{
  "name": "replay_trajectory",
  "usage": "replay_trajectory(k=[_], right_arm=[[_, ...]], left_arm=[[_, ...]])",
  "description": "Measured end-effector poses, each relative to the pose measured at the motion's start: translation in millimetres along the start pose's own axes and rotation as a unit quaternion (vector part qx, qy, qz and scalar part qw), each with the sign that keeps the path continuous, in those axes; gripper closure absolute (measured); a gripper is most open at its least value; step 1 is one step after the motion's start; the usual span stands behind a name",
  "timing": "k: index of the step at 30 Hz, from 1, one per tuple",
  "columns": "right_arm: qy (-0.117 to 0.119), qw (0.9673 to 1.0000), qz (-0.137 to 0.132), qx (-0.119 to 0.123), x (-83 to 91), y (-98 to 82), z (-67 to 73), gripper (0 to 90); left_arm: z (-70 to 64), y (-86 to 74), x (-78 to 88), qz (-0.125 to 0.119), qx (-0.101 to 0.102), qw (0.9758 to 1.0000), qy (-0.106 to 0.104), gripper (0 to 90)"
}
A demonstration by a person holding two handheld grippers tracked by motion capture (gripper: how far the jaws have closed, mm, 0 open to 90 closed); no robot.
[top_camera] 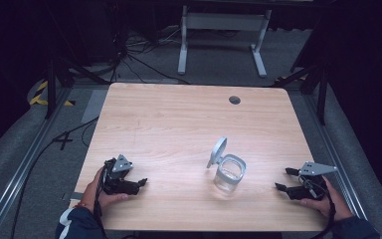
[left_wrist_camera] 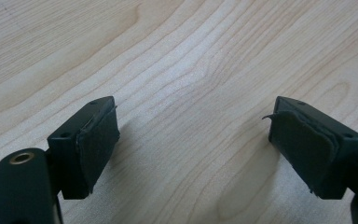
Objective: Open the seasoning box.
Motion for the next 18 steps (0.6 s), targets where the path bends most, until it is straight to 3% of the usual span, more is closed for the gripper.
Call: replay_trajectory(k=[14,15,18], right_arm=[[-0.004,1.0000,0.004,-0.005,0.1,-0.8,-0.4,19.6],[-0.004,1.0000,0.004,-0.005,0.1,-0.8,-0.4,19.6],[-0.005,1.0000,0.004,-0.006,0.2,-0.9,-0.4,19.4]], left_arm=[[-0.2,0.6,-0.6,-0.001,0.008,0.9999,0.012,14.3],[-1.4,0.2,-0.8,-0.001,0.015,0.9998,0.011,14.3],[-0.1,0.6,-0.5,-0.001,0.007,0.9999,0.013,14.3]])
Point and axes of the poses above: each handheld gripper's, and its own axes: x roughly backward along the jaws, y roughly out of its top, z roughly to its left, the point moved 9 cm from there along -x, roughly forward along the jaws, and after that the axes turned 3 degrees about x, right-handed, at the moved point
